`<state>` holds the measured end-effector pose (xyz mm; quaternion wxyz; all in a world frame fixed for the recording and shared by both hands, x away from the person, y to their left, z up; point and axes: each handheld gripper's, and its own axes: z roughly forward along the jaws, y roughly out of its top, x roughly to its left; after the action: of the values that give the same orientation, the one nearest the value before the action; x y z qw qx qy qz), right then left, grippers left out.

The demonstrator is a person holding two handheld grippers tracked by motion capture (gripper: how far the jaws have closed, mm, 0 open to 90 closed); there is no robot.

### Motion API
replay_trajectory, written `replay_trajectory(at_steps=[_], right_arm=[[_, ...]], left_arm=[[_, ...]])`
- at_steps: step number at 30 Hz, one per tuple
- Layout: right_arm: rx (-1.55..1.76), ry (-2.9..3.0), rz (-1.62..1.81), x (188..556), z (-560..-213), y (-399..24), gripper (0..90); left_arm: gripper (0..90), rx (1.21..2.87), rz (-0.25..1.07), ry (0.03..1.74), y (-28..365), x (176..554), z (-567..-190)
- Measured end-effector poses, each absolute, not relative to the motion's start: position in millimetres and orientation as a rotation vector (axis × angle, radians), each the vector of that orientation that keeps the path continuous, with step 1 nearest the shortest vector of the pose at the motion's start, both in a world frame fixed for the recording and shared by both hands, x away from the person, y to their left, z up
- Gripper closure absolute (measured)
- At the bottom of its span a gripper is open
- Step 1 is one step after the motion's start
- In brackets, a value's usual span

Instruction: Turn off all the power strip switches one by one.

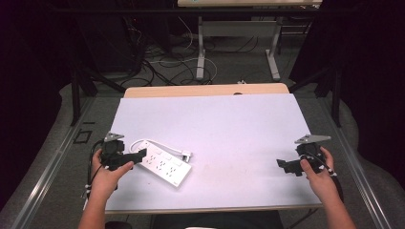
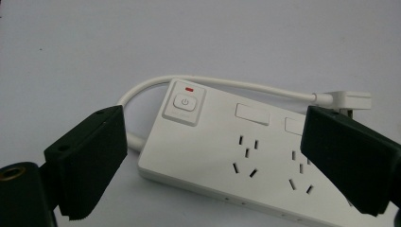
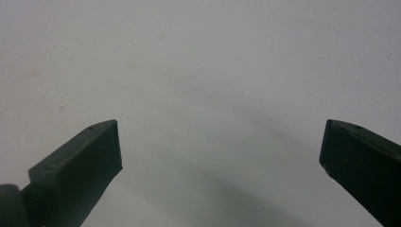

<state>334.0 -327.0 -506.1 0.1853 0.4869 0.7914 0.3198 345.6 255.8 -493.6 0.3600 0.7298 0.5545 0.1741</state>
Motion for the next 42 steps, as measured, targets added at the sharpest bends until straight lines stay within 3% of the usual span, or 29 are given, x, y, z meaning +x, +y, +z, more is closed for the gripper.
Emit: replay_trajectory(at_steps=[20, 27, 36, 42], right_arm=[[1.351, 2.301, 0.83, 359, -481, -308, 0.0], [1.338, 2.323, 0.831, 364, -487, -301, 0.0], [1.342, 2.329, 0.824, 365, -493, -298, 0.0], [1.336, 2.338, 0.827, 365, -495, -296, 0.0]], left_arm=[[22.3, 1.917, 0.506, 1.417, 252, 370, -473], [25.6, 1.913, 0.502, 1.463, 253, 382, -472], [37.3, 1.92, 0.429, 1.543, 251, 396, -478], [52.9, 1.945, 0.385, 1.568, 248, 403, -484]])
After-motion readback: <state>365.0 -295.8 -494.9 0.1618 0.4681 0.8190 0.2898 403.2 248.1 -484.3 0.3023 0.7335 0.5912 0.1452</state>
